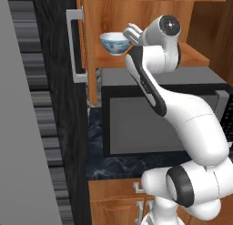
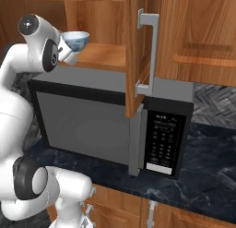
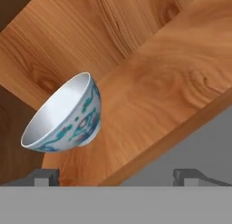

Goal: Take the smaller bowl and place it next to the appetizer plate on the dining counter , and place the larger bowl next to the plate with cooked food.

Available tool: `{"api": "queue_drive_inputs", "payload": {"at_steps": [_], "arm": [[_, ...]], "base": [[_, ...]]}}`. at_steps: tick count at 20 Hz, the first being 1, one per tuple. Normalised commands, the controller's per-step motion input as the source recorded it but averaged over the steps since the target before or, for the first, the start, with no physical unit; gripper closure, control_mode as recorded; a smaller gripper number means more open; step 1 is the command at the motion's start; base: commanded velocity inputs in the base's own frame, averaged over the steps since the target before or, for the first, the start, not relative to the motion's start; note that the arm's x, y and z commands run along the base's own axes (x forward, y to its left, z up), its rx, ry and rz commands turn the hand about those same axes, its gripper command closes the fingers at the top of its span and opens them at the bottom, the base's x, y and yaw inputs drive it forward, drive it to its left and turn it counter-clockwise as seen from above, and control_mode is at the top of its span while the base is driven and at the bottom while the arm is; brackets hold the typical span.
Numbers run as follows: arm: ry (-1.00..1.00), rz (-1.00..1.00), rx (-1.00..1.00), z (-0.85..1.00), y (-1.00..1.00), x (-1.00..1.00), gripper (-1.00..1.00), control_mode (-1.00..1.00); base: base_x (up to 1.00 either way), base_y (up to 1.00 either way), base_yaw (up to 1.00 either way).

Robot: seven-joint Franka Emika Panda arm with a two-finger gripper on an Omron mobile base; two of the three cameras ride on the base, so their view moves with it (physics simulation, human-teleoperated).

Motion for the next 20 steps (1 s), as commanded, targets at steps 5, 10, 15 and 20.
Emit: {"api": "queue_drive_inputs", "payload": {"at_steps": [5,10,15,20], "arm": [[0.09,0.00,0.00,0.00,0.10,0.66,-1.00,-1.00],[0.15,0.00,0.00,0.00,0.05,0.60,-1.00,-1.00],[0.02,0.00,0.00,0.00,0.11,0.53,-1.00,-1.00],[0.00,0.00,0.00,-0.01,0.13,0.58,-1.00,-1.00]], "base": [[0.00,0.00,0.00],[0.00,0.00,0.00],[0.00,0.00,0.00],[0.00,0.00,0.00]]}}
